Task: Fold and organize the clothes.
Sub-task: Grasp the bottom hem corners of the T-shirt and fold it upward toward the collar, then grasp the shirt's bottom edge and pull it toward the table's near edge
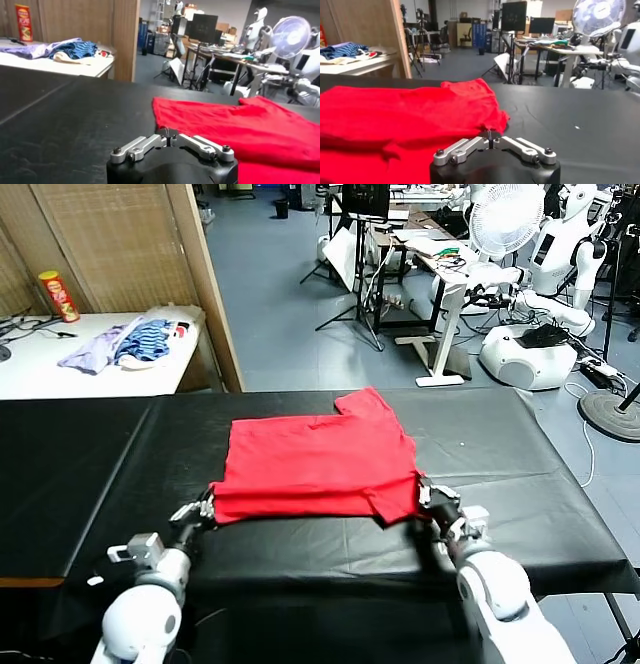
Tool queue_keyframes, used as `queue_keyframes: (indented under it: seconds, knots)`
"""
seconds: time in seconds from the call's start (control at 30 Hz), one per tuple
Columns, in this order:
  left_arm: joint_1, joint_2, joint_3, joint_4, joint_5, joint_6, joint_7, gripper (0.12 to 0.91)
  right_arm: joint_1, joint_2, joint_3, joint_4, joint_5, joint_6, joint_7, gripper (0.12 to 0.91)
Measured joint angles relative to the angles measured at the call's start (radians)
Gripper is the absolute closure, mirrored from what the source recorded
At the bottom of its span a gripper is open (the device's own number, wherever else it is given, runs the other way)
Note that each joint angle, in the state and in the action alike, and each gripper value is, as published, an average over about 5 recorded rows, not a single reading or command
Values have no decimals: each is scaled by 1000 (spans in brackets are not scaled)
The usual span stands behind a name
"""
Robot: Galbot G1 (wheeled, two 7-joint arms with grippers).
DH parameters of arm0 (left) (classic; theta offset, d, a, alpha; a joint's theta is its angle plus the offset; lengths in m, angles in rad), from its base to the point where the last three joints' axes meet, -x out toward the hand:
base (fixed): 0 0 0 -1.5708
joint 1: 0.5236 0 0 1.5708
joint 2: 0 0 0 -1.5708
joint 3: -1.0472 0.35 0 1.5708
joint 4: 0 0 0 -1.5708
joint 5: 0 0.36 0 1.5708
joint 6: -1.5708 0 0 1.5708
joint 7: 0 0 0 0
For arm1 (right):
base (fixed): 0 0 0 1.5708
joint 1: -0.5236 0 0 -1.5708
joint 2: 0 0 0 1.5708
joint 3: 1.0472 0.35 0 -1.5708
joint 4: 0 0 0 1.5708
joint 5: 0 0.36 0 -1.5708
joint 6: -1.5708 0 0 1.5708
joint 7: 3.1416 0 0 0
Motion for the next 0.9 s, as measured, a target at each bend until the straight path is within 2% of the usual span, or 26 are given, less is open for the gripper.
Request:
queue_keyframes:
  seconds: [0.07,0.13,0.2,0.33,0.43,0.5,0.57,0.73,0.9]
  knots:
    - [-12,0,2,16,7,0,0,900,-4,-9,2,7,8,-21,-7,807]
    - [-19,-2,5,26,17,2,1,873,-19,-20,10,29,20,-42,-11,703]
    - [-20,-3,7,28,25,5,4,797,-45,-30,21,67,29,-58,-11,586]
    - [-8,-4,5,13,29,6,9,581,-121,-43,49,162,33,-75,-3,369]
    - [12,1,-1,-7,29,9,12,413,-185,-44,70,222,28,-72,0,259]
    - [28,7,-3,-22,26,13,16,313,-224,-43,80,247,19,-65,0,236]
    - [46,12,-4,-37,18,21,22,256,-258,-41,88,261,11,-58,-1,230]
    - [84,13,-6,-56,-40,52,29,233,-307,-33,99,267,4,-50,0,231]
    - [94,11,-14,-49,-100,71,31,234,-316,-25,98,251,-1,-43,0,328]
